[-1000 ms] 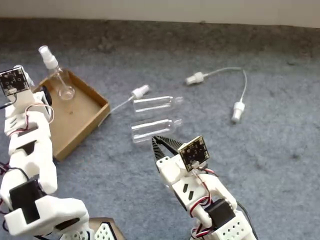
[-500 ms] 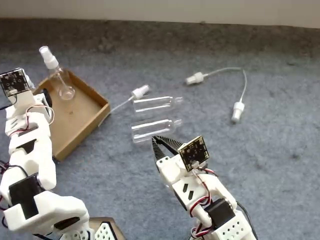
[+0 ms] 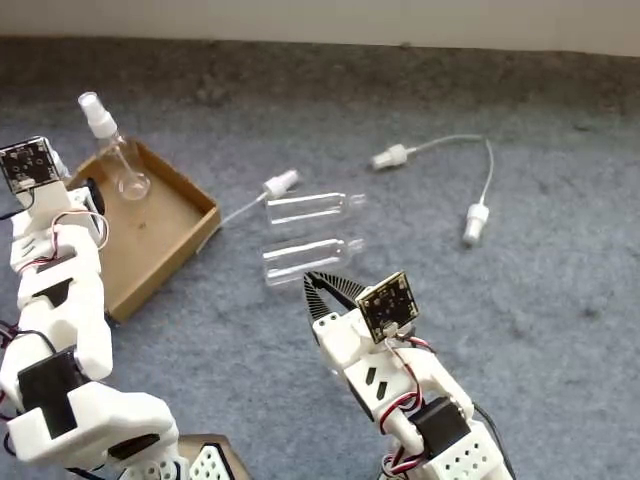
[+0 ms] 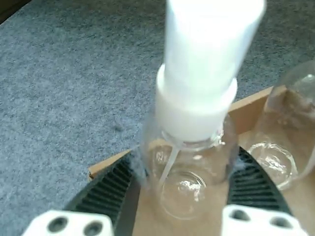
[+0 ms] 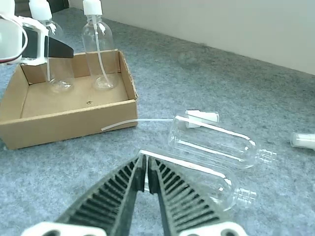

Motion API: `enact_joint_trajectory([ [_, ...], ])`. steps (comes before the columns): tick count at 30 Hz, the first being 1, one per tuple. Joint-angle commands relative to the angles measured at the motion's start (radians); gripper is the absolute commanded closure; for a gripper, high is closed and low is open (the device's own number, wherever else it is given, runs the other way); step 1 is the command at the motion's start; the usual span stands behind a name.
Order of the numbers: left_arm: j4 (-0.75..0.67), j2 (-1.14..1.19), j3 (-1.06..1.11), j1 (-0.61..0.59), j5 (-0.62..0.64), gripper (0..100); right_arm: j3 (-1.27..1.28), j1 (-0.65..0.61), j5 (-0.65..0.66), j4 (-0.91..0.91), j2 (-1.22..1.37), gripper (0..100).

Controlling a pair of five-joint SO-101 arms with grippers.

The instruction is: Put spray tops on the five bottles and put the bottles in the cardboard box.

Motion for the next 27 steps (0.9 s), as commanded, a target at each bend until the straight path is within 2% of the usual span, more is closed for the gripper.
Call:
enact_joint_trajectory([
  [1, 0.002, -0.008, -0.048, -0.008, -0.003, 88, 0.139, -0.008, 0.005, 0.005, -0.008, 99.5],
  [11, 0.002, -0.007, -0.047, -0.008, -0.003, 87, 0.139, -0.008, 0.005, 0.005, -0.008, 99.5],
  [17, -0.006, -0.007, -0.01, -0.008, -0.002, 78, 0.139, -0.008, 0.005, 0.005, -0.008, 99.5],
  [27, 0.002, -0.007, -0.005, -0.008, -0.006, 76, 0.139, -0.008, 0.005, 0.005, -0.008, 99.5],
])
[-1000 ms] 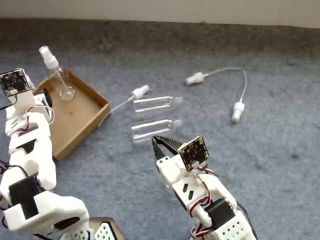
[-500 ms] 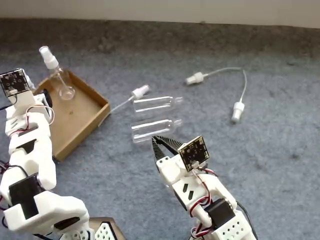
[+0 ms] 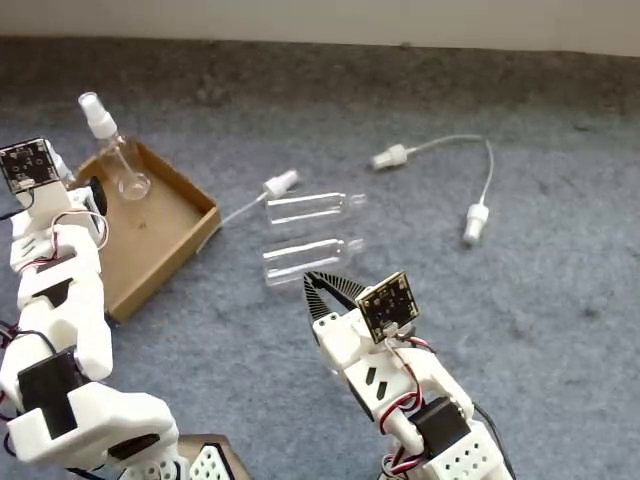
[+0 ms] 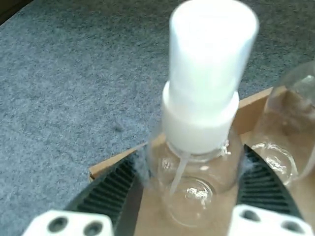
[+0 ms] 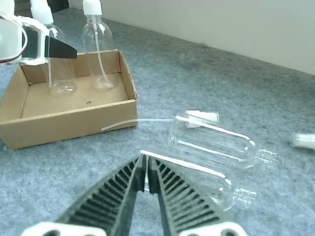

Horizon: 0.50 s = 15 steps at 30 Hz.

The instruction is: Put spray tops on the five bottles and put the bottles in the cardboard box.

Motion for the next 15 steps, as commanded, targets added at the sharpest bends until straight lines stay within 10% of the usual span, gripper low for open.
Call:
enact_joint_trajectory([
  [1, 0.002, -0.007, -0.005, -0.008, -0.005, 76, 0.139, -0.008, 0.005, 0.005, -0.008, 99.5],
  [15, 0.172, -0.021, -0.013, -0.007, -0.006, 61, 0.139, -0.008, 0.005, 0.005, -0.008, 99.5],
])
